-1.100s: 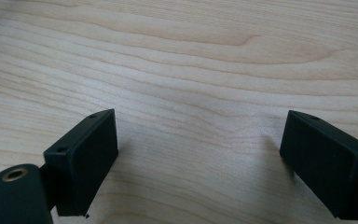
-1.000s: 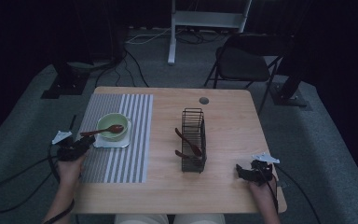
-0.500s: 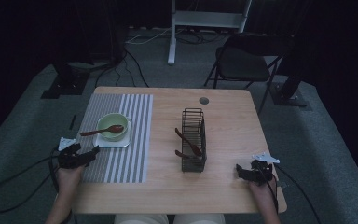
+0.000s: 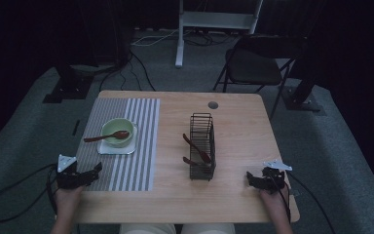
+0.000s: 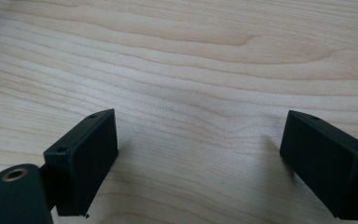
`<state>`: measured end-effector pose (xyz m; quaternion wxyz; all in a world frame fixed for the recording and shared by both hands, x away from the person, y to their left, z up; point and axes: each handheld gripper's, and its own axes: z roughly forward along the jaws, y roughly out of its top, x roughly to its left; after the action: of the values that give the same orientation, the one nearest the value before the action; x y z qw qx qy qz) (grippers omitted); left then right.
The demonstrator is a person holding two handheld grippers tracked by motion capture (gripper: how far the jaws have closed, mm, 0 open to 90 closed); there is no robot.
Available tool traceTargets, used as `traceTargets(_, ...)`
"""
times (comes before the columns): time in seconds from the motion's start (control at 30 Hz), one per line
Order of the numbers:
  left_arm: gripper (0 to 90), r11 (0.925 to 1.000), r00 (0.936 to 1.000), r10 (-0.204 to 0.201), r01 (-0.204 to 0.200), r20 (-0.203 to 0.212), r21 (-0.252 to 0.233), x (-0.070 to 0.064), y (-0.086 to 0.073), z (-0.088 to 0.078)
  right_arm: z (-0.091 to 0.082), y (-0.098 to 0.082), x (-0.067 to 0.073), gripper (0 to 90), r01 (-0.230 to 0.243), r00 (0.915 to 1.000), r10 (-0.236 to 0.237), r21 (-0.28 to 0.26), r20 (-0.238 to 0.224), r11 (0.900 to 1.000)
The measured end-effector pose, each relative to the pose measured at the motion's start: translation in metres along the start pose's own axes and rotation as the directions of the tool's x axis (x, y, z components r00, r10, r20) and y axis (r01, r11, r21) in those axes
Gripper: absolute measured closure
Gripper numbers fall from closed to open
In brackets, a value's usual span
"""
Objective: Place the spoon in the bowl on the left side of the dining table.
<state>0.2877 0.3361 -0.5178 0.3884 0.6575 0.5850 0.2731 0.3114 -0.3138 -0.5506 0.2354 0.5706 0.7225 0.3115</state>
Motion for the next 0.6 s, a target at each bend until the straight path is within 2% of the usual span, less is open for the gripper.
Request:
traceTargets(0.1, 0.0, 1.0, 1.0, 0.003, -0.003, -0.002, 0.009, -0.001, -0.007, -0.004, 0.0, 0.0, 0.0, 10.6, -0.001, 1.0, 0.001, 0.0, 0.0, 1.0)
traceTargets(0.37, 0.0, 0.9994, 0.9993, -0.034, 0.034, 0.019, 0.005, -0.002, -0.026, -0.015, 0.0, 0.0, 0.0, 10.6, -0.001, 1.0, 0.001, 0.0, 0.0, 1.0)
traceTargets(0.47, 0.0, 0.9999, 1.0, -0.005, 0.005, -0.001, -0.015, -0.004, -0.031, -0.022, 0.0, 0.0, 0.0, 10.6, 0.0, 1.0, 0.0, 0.0, 0.0, 1.0)
traceTargets(0.53, 0.0, 0.9997, 0.9999, -0.015, 0.015, 0.001, -0.022, -0.004, -0.034, -0.026, 0.0, 0.0, 0.0, 10.6, 0.0, 1.0, 0.0, 0.0, 0.0, 1.0)
traceTargets(0.6, 0.0, 0.9994, 1.0, -0.008, 0.008, -0.006, -0.033, -0.005, -0.037, -0.032, 0.0, 0.0, 0.0, 10.6, 0.0, 1.0, 0.0, 0.0, 0.0, 1.0)
